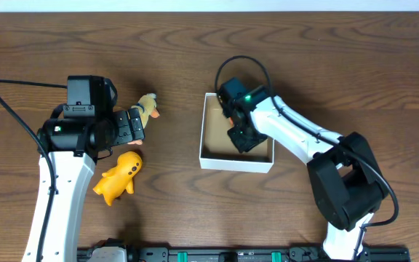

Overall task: Pack container
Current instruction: 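Carry the black part into the box and release it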

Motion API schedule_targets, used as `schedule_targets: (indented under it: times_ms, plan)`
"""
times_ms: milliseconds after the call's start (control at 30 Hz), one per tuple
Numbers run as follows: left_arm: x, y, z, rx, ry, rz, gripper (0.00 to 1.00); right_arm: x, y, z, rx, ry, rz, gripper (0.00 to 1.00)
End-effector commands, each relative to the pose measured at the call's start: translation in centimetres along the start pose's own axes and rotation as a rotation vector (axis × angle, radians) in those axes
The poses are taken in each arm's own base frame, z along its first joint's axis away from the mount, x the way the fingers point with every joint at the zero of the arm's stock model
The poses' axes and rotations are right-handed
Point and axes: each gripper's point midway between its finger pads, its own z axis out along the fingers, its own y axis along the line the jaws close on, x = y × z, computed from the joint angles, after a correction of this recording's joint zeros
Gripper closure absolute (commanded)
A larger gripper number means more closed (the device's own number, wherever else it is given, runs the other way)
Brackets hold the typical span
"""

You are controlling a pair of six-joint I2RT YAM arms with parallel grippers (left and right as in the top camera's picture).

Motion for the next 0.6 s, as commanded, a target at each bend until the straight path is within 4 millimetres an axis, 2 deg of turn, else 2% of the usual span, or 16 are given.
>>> schedule_targets:
  times_ms: [0, 100, 400, 500, 567]
  plan:
    - [-0.3, -0.1, -0.2, 0.0, -0.004, 0.011, 0.02, -0.5, -2.5, 0.2, 0.094, -0.02, 0.119, 0.76]
    - [-0.3, -0.1, -0.2, 0.0, -0.003, 0.011, 0.02, -0.7, -2.4, 0.2, 0.082, -0.025, 0.088, 0.78]
    - [-0.3, -0.1, -0.2, 0.0, -0.004, 0.011, 0.02, -1.4, 0.9, -0.4, 0.009, -0.062, -0.096, 0.82]
    - [-0.3, -0.1, -0.2, 0.0, -0.004, 0.012, 0.02, -2.5, 2.2, -2.2, -0.024, -0.13, -0.125, 0.82]
    - [-0.3, -0.1, -0.2, 0.0, -0.003, 0.011, 0.02, -3.6, 2.2, -4.3, -0.03, -0.201, -0.122, 0.82]
